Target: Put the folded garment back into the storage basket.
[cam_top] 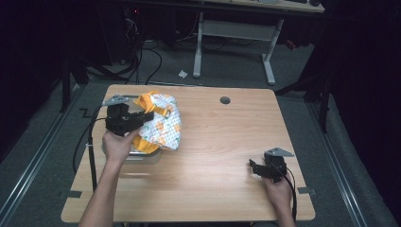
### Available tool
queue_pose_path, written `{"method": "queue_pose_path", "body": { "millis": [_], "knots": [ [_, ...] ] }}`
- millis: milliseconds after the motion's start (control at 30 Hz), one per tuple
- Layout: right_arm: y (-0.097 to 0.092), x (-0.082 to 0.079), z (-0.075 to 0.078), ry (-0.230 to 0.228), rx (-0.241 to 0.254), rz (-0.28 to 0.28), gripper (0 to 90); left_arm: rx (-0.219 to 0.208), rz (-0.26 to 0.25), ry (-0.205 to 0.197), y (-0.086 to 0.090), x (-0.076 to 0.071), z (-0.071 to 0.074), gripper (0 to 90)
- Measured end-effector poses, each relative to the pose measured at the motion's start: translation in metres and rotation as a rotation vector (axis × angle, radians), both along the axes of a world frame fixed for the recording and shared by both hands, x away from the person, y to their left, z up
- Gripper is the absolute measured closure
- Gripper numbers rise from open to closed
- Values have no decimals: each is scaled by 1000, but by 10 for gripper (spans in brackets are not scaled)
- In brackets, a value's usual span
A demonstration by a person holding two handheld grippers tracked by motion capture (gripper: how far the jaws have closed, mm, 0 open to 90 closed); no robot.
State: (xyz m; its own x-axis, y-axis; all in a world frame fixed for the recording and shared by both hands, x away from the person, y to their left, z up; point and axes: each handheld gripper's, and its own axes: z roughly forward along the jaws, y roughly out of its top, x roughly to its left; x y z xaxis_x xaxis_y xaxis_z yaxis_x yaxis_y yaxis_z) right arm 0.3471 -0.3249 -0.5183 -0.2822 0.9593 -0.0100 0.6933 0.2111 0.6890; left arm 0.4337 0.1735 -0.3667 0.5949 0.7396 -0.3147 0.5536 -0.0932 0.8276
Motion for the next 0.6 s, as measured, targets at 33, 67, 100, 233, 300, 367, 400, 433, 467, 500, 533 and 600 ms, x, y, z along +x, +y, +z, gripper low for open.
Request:
{"method": "queue_pose_path", "body": {
  "millis": [33, 67, 100, 233, 300, 367, 400, 433, 467, 500, 533, 600],
  "knots": [
    [0, 0, 0, 0, 0, 0, 292, 0, 0, 0, 0, 0, 0, 775],
    [0, 0, 0, 0, 0, 0, 292, -1, 6, 2, 3, 0, 0, 775],
    [0, 0, 0, 1, 1, -2, 292, -2, 9, 3, 5, 0, 0, 775],
    [0, 0, 0, 0, 0, 0, 292, -2, 23, 9, 12, 1, -1, 775],
    [0, 0, 0, 0, 0, 0, 292, 0, 32, 12, 16, 2, -1, 775],
    [0, 0, 0, 0, 0, 0, 292, 3, 37, 14, 18, 2, -2, 775],
    [0, 0, 0, 0, 0, 0, 292, 6, 41, 15, 20, 3, -2, 775],
    [0, 0, 0, 1, 1, -1, 292, 12, 47, 15, 21, 3, -3, 775],
    [0, 0, 0, 0, 0, 0, 292, 29, 56, 11, 22, 3, -3, 775],
    [0, 0, 0, 0, 0, 0, 292, 41, 63, 6, 22, 3, -3, 775],
    [0, 0, 0, 0, 0, 0, 292, 54, 64, 7, 22, 3, -4, 775],
    [0, 0, 0, 0, 0, 0, 292, 74, 65, 15, 23, 5, -6, 774]
  ]
}}
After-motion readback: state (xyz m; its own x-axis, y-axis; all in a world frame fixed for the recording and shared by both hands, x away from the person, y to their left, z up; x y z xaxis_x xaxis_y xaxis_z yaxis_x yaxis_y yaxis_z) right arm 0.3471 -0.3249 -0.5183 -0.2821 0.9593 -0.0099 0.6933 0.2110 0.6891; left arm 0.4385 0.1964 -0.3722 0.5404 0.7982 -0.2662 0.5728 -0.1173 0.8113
